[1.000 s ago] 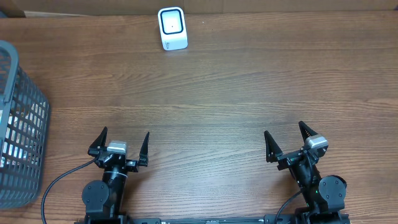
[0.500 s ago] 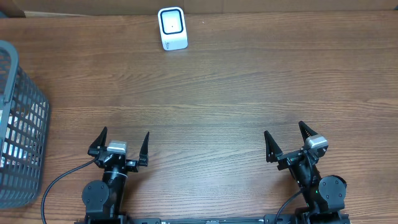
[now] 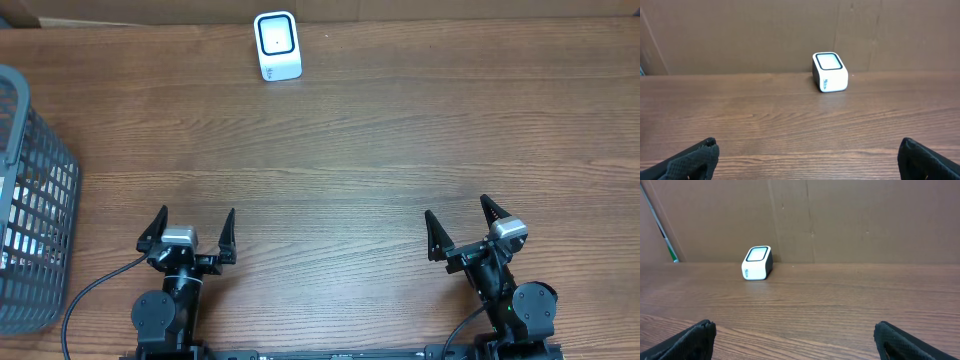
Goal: Scan the item barcode
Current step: 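Move the left gripper into the grey basket toward the bread bag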
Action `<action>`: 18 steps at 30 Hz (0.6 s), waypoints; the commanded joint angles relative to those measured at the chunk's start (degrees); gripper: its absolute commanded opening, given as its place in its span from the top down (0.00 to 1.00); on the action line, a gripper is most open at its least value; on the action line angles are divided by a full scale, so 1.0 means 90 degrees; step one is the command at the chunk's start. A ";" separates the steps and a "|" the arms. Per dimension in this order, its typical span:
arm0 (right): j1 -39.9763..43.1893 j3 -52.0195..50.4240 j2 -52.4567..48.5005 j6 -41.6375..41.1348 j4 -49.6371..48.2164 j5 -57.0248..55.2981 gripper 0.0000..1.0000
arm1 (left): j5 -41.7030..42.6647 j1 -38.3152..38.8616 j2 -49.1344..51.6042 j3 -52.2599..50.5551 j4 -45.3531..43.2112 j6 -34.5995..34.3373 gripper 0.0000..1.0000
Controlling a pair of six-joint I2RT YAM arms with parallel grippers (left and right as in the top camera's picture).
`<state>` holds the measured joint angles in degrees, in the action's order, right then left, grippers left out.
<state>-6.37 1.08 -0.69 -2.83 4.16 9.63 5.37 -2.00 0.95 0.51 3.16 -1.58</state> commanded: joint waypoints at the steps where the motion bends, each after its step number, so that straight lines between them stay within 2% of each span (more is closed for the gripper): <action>1: 0.0027 -0.0068 0.0058 -0.0015 -0.0022 -0.0061 0.00 | -0.0119 -0.0039 -0.0075 0.0124 -0.0044 -0.0454 0.00; 7: 0.0027 -0.0068 0.0058 -0.0015 -0.0022 -0.0061 0.00 | -0.0146 -0.0039 -0.0075 0.0204 -0.0039 -0.0923 0.00; 18: 0.0027 -0.0068 0.0058 -0.0015 -0.0022 -0.0061 0.00 | -0.0143 -0.0036 0.0240 0.0816 0.0308 -0.0923 0.00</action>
<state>-6.37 1.08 -0.69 -2.83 4.14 9.61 4.73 -2.00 1.41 4.21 5.23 -9.06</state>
